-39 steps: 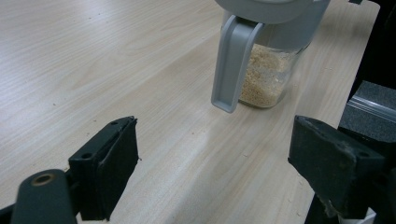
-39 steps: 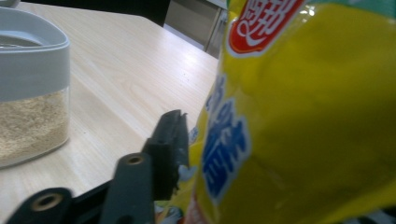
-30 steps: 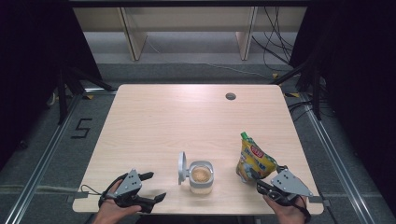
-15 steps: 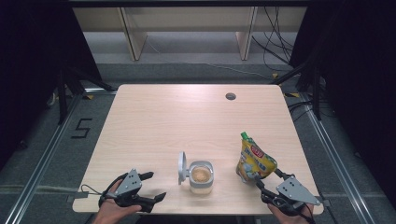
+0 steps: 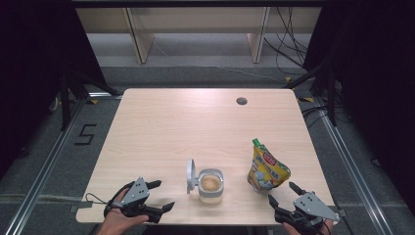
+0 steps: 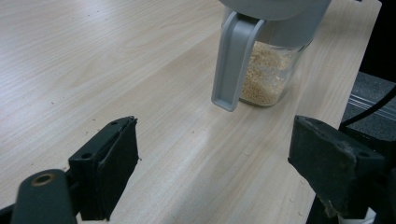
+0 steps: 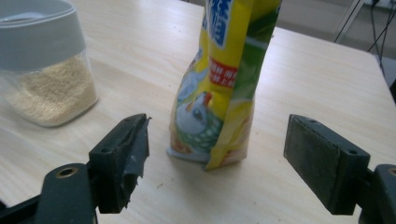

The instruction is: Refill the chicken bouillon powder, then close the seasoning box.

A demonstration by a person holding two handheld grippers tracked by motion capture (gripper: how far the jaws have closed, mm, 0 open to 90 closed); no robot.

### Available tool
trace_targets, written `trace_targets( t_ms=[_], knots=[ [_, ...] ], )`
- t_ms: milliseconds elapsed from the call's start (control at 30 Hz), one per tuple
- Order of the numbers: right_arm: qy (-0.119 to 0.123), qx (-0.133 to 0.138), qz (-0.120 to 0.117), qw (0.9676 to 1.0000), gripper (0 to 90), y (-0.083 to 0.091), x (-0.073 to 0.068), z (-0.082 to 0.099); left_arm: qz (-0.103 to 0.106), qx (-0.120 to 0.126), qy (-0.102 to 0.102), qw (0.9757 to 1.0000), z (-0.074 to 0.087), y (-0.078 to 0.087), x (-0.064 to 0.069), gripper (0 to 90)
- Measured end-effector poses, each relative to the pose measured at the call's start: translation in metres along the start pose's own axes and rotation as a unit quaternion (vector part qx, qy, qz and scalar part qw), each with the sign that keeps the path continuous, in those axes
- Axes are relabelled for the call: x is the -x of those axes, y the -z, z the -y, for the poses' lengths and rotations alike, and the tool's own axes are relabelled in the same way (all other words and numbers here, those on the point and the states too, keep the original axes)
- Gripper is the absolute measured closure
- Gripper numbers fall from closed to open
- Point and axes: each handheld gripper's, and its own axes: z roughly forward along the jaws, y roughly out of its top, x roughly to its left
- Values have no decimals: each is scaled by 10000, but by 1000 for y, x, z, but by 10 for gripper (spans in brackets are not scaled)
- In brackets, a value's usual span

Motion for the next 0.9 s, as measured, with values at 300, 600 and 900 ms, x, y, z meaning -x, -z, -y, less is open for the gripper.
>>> trace_targets(
  t_ms=[300, 600, 900],
  knots=[
    [-100, -355, -33, 9993, 225, 6, -5, 7, 18, 43, 79, 10000, 0, -1, 0, 152],
    [20, -516, -268, 9983, 222, 6, -11, 10, 17, -51, 111, 9999, 0, -1, 2, 152],
    [290, -562, -220, 9978, 232, 4, -11, 11, -92, 247, 162, 9995, -12, 5, -4, 169]
  ],
)
